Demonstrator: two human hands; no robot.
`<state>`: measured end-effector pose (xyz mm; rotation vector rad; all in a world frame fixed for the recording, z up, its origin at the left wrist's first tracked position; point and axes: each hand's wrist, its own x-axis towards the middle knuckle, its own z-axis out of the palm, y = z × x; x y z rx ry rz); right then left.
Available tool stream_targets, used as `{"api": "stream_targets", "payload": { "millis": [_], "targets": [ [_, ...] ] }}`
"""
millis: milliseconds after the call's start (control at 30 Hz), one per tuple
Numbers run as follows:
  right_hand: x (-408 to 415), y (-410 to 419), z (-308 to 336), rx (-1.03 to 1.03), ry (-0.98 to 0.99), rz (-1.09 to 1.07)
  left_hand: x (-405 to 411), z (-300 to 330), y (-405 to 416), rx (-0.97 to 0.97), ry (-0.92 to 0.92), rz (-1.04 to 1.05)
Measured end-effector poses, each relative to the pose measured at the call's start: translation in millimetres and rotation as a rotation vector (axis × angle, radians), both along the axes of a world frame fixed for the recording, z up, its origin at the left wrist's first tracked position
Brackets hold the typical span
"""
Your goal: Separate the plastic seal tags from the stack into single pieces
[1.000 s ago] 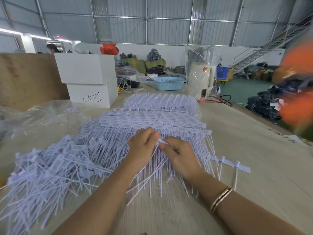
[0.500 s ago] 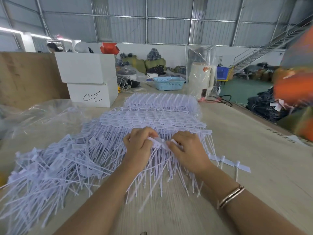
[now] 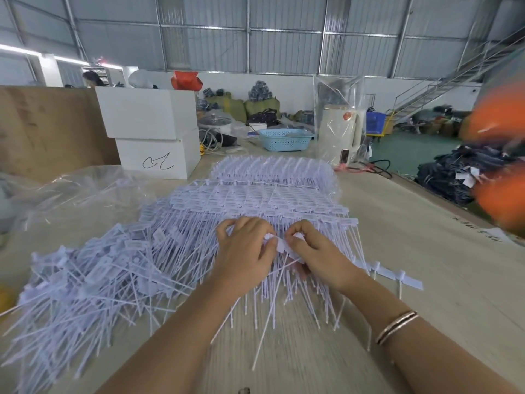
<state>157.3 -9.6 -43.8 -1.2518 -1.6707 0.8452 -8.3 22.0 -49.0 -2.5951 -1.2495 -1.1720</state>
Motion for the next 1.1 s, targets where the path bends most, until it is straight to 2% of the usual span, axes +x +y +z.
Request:
{"api": "stream_targets", "payload": {
  "millis": [133,300,567,700,833,933,1000,1100],
  "targets": [
    [1,-2,5,0.022,-0.201,0.008,1,-2,1,-0.003,-0.055,0.008],
    [2,-4,8,-0.007,-0.131,0.021,5,-2,3,-0.102,-0.109,-0.013],
    [-15,-3,0,0.186,-0.027,-0.057,4,12,2,-0.437,-0.342,-0.075],
    [-22,-5,-2,0.274,0.008,-0.084,1,17,-1,-0.515,-0.424,-0.127],
    [-27,-7,0,0.346,-0.044,-0.113,-1,20,1,-0.561,-0.466,-0.195],
    [-26,-6,5,0.264,-0.005,-0.040,-2,19,1,-0.523,-0.480,-0.169],
    [-16,-6,11,0.116,0.014,0.086,-2,17,1,-0.423,-0.388,-0.097],
    [2,-8,17,-0.037,-0.082,0.215,-3,16,2,-0.332,-0.304,-0.059]
  ]
}}
